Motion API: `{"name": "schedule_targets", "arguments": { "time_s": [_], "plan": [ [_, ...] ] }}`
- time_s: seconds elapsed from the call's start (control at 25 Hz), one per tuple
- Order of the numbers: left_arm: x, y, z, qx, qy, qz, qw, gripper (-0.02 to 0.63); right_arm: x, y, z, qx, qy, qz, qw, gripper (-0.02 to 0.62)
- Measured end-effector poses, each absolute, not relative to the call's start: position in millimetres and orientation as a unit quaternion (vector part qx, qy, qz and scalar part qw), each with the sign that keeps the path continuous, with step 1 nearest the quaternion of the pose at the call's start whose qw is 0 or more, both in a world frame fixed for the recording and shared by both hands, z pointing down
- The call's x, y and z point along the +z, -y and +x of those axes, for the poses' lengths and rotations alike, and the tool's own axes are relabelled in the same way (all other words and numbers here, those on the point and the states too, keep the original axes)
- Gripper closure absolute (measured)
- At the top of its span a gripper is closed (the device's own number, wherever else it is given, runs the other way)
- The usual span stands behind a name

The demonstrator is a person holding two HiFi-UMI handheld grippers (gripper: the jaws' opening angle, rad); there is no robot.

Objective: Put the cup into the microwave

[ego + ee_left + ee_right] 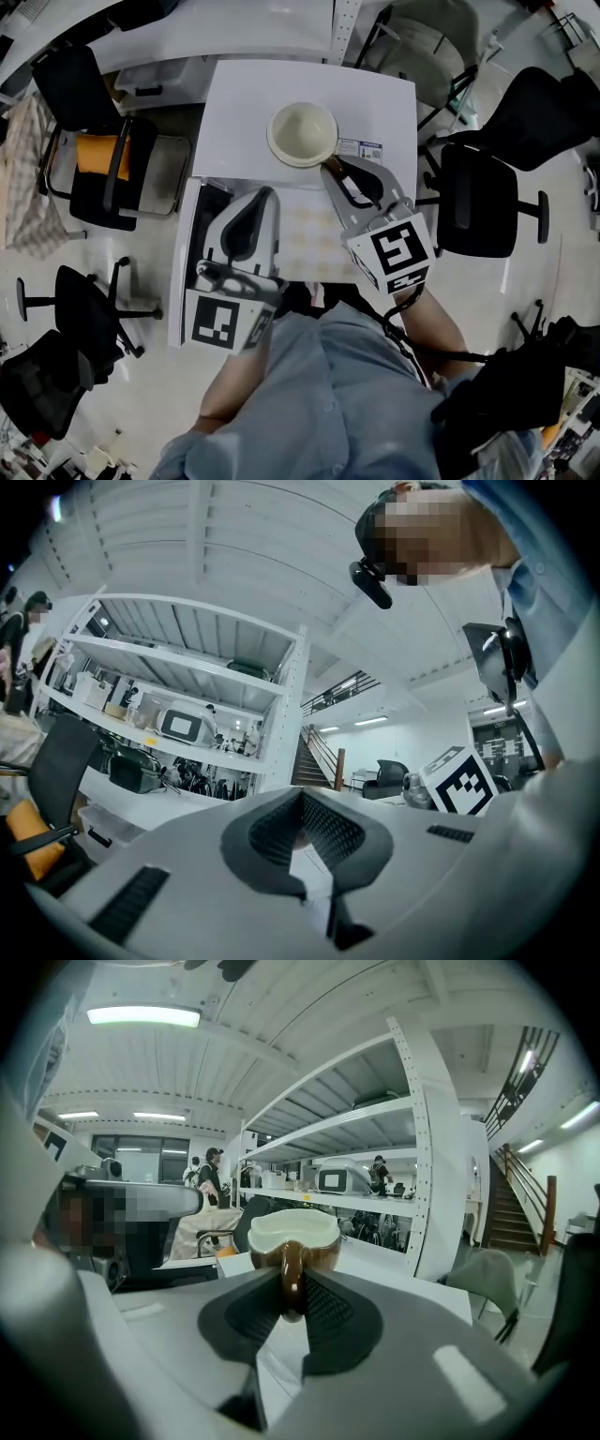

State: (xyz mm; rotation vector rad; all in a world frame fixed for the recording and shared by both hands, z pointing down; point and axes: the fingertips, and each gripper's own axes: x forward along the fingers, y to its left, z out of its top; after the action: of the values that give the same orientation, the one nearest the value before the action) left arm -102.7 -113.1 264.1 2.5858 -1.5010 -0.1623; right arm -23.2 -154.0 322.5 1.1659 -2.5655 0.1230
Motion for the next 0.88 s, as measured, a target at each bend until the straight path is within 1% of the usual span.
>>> {"name": "schedule_targets", "arguments": {
  "time_s": [0.48,0.88],
  "plan": [
    [274,62,-89,-0.043,0.478,0.874,0.072,0.601,324,84,-23,0.046,0.901,0.408,0.141,0.548],
    [301,1,-75,-0.033,0.498,0.861,0.094,0.601,357,16,-3,0.067,0.906,0.387,0.161,0.548]
  ]
}}
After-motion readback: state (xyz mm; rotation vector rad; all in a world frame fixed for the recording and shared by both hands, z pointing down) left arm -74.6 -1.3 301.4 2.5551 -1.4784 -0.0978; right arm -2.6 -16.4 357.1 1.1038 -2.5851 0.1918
